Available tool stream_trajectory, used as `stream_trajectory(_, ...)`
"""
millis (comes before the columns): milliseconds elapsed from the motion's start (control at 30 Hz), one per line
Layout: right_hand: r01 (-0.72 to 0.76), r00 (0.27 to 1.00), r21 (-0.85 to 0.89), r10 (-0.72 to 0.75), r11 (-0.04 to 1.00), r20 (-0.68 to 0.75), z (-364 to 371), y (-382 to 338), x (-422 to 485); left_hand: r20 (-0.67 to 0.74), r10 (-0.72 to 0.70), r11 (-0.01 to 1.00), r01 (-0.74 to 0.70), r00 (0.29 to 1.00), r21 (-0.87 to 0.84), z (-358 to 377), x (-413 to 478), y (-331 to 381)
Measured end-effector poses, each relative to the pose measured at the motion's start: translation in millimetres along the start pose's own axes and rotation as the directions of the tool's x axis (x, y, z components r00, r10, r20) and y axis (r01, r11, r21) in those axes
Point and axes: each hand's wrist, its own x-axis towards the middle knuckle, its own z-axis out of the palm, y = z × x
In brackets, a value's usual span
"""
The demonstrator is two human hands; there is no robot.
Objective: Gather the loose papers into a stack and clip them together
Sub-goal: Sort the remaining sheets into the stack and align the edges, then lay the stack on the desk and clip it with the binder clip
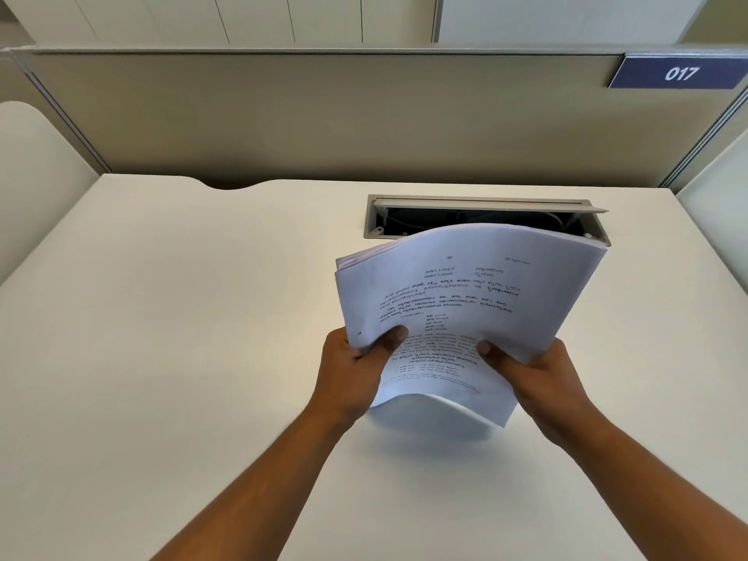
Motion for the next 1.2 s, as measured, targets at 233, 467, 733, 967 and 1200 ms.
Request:
stream_trajectory(233,0.059,0.996,-0.018,-0.058,0.998,0.063,-1.1,-5.4,-2.3,-0.010,0.002,1.000,-0.002,1.000,-0.028,-3.7,-4.6,3.3)
stream_trajectory(467,0.068,0.994,0.003,-0.068,0.998,0.080,-2.7,-1.1,0.9,0.023,0.009,0.997,-0.007,1.000,-0.078,-6.6,-0.7,8.8)
stream_trajectory(733,-0.083,0.989,-0.014,0.084,0.996,0.119,-3.8,5.9,8.2,0.025,-0.138,0.988,0.139,0.990,-0.073,-10.6,14.5,11.0)
stream_trajectory(967,-0.204,0.977,-0.082,0.208,0.976,0.041,-12.6,30.5,13.7,0.013,-0.337,0.940,0.337,0.941,-0.052,-10.3,19.9,-3.5)
stream_trajectory(1200,-0.372,0.924,-0.051,0.375,0.927,0.077,-15.8,61.6,11.9,-0.103,-0.311,0.948,0.301,0.945,-0.105,-16.3,38.3,-25.7)
